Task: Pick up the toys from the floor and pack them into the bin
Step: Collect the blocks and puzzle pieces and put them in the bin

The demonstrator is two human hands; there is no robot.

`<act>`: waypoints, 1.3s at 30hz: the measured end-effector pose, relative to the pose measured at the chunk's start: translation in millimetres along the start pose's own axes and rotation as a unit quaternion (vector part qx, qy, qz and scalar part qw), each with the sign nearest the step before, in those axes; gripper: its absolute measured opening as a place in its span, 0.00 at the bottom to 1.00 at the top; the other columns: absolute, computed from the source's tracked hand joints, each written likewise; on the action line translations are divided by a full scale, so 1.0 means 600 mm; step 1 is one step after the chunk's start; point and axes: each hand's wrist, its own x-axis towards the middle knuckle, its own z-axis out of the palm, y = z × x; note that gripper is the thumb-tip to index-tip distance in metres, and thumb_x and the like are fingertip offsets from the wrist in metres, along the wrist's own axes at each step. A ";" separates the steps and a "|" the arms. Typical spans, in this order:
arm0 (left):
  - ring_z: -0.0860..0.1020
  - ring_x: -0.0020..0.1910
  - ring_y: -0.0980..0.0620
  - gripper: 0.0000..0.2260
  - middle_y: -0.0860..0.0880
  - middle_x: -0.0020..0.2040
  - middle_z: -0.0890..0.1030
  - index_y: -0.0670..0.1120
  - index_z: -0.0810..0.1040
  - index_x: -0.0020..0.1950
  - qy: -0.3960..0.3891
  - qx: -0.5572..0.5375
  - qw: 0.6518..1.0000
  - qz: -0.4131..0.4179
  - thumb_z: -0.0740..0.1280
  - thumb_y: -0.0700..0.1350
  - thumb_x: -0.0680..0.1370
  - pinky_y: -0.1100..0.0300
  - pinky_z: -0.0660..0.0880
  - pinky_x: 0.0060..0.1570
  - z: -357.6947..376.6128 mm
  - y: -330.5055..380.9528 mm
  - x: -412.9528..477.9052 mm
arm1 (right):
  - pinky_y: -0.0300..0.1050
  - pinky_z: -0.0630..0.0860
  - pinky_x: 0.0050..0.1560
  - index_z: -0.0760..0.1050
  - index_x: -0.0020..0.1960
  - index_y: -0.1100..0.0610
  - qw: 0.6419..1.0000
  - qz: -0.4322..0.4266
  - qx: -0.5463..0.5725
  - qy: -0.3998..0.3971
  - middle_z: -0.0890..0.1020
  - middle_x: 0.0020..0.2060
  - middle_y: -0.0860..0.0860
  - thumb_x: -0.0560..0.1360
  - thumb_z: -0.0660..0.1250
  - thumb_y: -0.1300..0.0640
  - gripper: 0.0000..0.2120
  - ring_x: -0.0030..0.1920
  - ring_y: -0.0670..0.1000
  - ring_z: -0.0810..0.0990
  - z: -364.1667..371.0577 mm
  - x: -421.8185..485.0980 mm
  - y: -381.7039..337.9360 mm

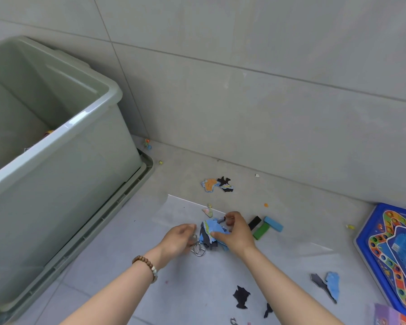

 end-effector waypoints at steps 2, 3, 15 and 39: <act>0.79 0.45 0.51 0.12 0.46 0.50 0.81 0.46 0.76 0.56 -0.021 -0.008 1.000 0.000 0.53 0.45 0.83 0.68 0.76 0.40 0.009 0.004 0.002 | 0.38 0.69 0.47 0.68 0.62 0.59 1.000 0.031 -0.004 -0.002 0.74 0.50 0.51 0.64 0.78 0.55 0.32 0.50 0.49 0.74 0.010 -0.004 -0.008; 0.80 0.47 0.50 0.14 0.45 0.54 0.81 0.46 0.76 0.59 -0.025 -0.010 1.000 -0.003 0.52 0.44 0.83 0.67 0.77 0.43 0.012 0.004 0.003 | 0.38 0.69 0.46 0.67 0.63 0.60 0.999 0.048 -0.001 0.002 0.74 0.50 0.51 0.65 0.78 0.55 0.32 0.49 0.49 0.74 0.014 -0.004 -0.012; 0.78 0.43 0.50 0.11 0.44 0.48 0.80 0.38 0.76 0.60 0.020 -0.077 0.997 0.013 0.59 0.33 0.80 0.71 0.77 0.39 0.013 -0.017 0.016 | 0.39 0.72 0.42 0.74 0.55 0.60 0.991 0.089 0.085 -0.043 0.76 0.47 0.50 0.67 0.76 0.57 0.20 0.46 0.49 0.75 0.012 0.005 -0.021; 0.71 0.39 0.55 0.08 0.52 0.39 0.75 0.46 0.75 0.46 0.014 0.278 0.951 0.136 0.72 0.45 0.72 0.67 0.70 0.39 0.154 0.037 0.082 | 0.35 0.81 0.40 0.73 0.60 0.60 0.916 0.092 0.388 0.050 0.82 0.48 0.53 0.72 0.71 0.60 0.18 0.46 0.49 0.82 -0.263 -0.019 0.113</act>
